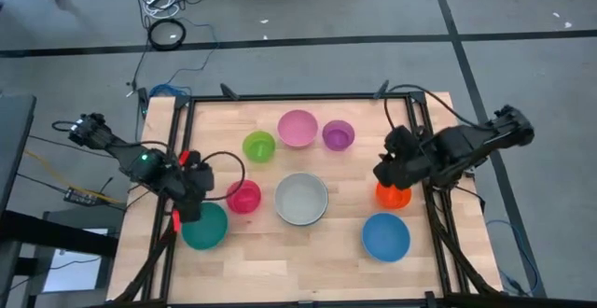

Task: Nest bowls inside each other
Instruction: Stack the blue bowl on top of the grey bowl

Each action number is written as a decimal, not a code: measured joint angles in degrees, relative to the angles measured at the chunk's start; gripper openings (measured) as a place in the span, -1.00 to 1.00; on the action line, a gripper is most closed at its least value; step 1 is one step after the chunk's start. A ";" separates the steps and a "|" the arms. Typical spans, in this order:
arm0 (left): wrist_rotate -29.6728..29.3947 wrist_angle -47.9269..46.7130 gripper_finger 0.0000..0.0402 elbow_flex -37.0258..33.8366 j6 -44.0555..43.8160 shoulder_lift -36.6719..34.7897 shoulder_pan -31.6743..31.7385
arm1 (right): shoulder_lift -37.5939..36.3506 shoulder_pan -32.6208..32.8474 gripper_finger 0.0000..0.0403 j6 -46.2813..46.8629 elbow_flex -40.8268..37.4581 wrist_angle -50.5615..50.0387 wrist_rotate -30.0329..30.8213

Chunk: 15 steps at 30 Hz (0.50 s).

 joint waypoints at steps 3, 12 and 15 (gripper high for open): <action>6.29 0.58 -0.54 -0.25 3.05 0.17 0.00 | -0.69 0.27 -0.18 1.57 -5.50 3.48 -0.08; 10.01 0.00 -0.54 -0.37 15.88 3.32 -0.76 | 0.98 -0.15 -0.18 -0.96 -15.43 19.58 -0.02; 6.90 0.45 -0.54 -0.42 17.26 4.02 -0.76 | 1.56 -0.14 -0.18 -0.68 -16.70 21.47 -0.07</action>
